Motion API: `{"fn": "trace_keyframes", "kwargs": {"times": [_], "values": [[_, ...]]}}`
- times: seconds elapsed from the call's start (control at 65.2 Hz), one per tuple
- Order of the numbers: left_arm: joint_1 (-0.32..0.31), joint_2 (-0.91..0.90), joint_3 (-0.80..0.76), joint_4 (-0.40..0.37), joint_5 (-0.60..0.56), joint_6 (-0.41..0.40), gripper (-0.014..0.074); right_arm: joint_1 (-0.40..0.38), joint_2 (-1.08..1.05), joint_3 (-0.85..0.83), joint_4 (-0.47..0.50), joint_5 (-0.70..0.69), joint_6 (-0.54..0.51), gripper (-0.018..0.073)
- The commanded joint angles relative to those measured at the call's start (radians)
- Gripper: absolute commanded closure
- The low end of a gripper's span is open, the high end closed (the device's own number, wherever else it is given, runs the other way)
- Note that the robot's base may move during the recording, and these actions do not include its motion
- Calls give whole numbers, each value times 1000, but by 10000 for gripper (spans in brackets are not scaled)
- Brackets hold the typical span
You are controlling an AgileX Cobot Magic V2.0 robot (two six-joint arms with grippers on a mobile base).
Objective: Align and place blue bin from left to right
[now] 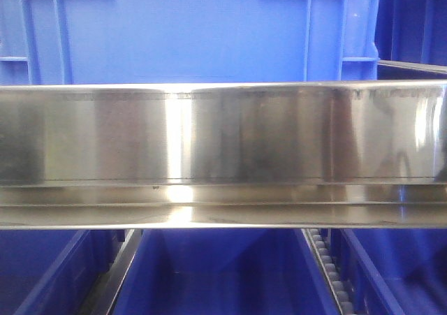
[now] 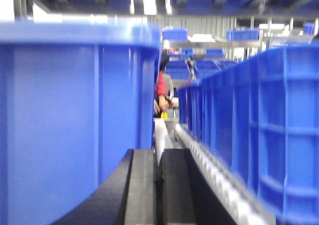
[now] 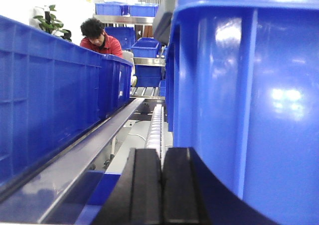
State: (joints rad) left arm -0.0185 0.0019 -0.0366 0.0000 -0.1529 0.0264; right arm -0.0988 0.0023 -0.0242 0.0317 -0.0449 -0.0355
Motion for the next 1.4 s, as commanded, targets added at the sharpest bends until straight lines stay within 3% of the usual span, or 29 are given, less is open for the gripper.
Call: {"fn": "trace_keyframes", "kwargs": {"times": [0.0, 0.169, 0.399, 0.491, 0.583, 0.706, 0.767, 0.828, 1.028, 1.166, 1.38], "values": [[2, -2, -91, 0, 11, 2, 706, 2, -2, -59, 3, 6, -4, 721], [2, 2, -312, 8, 209, 2, 706, 2, -2, -249, 4, 121, -4, 721], [0, 161, -664, 15, 587, 2, 706, 2, 85, -637, 89, 483, -4, 721], [0, 253, -776, 15, 651, 2, 694, 2, 168, -756, 119, 561, -4, 721], [0, 348, -851, 15, 663, 2, 595, 2, 254, -841, 145, 565, -4, 718], [-33, 439, -915, 15, 665, 2, 339, 2, 345, -915, 169, 565, -4, 689], [-70, 472, -923, 15, 652, 2, 213, 2, 386, -939, 186, 565, -4, 615], [-103, 495, -923, 15, 631, 2, 150, 2, 421, -952, 213, 563, -4, 492], [-223, 576, -926, 13, 516, 2, 90, 25, 487, -963, 266, 533, -8, -24], [-282, 668, -996, 7, 597, 2, 74, 70, 533, -968, 266, 512, -20, -10], [-331, 853, -1226, 0, 757, 2, 74, 216, 721, -1139, 266, 679, -136, -10]]}}
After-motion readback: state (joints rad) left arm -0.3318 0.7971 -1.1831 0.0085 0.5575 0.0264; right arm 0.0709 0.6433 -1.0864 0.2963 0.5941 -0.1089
